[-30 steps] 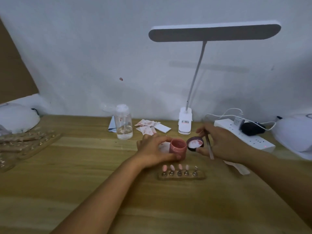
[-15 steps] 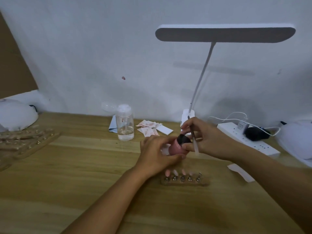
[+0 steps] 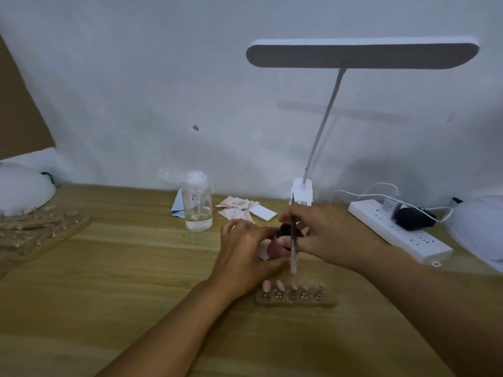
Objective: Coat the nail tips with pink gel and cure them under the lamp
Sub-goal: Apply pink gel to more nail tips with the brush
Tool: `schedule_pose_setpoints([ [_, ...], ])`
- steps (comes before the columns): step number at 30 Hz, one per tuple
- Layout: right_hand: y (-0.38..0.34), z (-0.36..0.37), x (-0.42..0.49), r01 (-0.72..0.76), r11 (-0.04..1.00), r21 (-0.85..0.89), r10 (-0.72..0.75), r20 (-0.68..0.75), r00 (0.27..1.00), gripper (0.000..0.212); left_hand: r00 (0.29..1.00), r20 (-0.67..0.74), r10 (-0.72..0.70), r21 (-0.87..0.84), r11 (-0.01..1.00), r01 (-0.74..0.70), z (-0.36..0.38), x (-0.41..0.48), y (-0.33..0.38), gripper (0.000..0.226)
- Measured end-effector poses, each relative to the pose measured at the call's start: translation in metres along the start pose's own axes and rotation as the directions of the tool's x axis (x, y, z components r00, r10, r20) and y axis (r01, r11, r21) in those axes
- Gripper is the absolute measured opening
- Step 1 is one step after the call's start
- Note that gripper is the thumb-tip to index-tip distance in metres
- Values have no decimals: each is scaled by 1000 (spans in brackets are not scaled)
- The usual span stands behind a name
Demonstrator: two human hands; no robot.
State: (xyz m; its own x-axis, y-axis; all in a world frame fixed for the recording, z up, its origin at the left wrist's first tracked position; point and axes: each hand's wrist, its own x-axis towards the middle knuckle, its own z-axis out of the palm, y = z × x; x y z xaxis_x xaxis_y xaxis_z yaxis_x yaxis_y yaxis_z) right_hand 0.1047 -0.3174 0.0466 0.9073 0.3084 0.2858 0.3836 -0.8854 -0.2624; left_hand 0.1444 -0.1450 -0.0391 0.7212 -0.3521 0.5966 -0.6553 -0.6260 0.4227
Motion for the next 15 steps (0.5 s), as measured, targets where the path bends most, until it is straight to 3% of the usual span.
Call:
schedule_pose_setpoints([
  [2,0,3,-4,4,999,-34,-6,-43,999,34,998,23,-53,-64,996,54,1,0,0,39],
  [7,9,-3,-32,-89,968,236,133,-177,975,45,972,177,-155,-225,955,194,2,-1,-5,56],
  [10,25,-9,-68,20,1000,-6,-21,-321,947,33,961,219,-170,-203,955,215,2,-2,-4,48],
  [13,47,-11,-109,19,975,-220,-71,-233,970,17,956,243,-165,-214,952,218,-5,-1,-3,52],
  [15,58,-10,-129,17,946,-324,-56,-111,992,46,953,272,-134,-237,951,201,-11,0,-4,55],
])
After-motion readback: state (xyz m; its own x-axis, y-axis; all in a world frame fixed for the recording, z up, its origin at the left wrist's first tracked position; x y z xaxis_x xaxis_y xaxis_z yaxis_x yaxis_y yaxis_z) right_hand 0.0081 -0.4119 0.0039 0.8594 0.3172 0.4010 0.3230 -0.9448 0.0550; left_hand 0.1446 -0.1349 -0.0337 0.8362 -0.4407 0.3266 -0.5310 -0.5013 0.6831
